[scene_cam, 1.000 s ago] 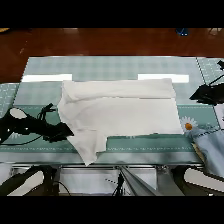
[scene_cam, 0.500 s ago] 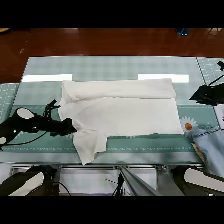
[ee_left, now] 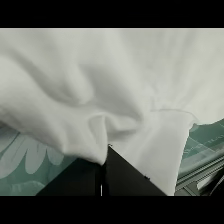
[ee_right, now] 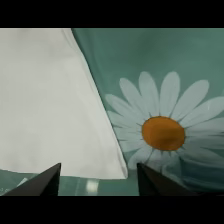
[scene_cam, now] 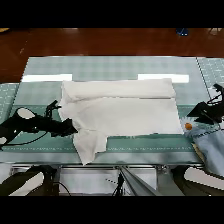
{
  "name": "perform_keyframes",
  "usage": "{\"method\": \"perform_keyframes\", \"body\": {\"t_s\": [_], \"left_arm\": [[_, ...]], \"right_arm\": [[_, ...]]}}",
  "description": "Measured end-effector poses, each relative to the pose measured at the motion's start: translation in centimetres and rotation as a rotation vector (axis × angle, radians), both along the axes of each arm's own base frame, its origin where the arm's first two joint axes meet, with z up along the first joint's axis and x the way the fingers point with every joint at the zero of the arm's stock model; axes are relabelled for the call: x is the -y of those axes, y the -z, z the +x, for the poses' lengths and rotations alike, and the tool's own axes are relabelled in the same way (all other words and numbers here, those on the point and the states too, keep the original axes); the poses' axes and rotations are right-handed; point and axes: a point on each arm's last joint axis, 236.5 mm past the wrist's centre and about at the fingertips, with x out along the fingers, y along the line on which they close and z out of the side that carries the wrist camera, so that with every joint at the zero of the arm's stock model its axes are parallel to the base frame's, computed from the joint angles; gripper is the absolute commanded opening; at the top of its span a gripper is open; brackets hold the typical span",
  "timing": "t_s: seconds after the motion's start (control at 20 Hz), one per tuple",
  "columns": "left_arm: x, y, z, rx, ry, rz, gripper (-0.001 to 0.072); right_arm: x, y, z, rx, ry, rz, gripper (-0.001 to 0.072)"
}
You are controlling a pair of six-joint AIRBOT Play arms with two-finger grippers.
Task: Fold the shirts.
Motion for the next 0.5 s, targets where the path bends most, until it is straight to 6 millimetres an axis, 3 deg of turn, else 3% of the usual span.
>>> {"method": "perform_keyframes", "body": {"t_s": [0.5], "left_arm": [[0.0,0.0,0.0,-0.002,0.001,-0.002,0.0028]], "right_arm": [[-2.4,4.3,-3.6,-0.067,0.02,0.064,0.0521]]}}
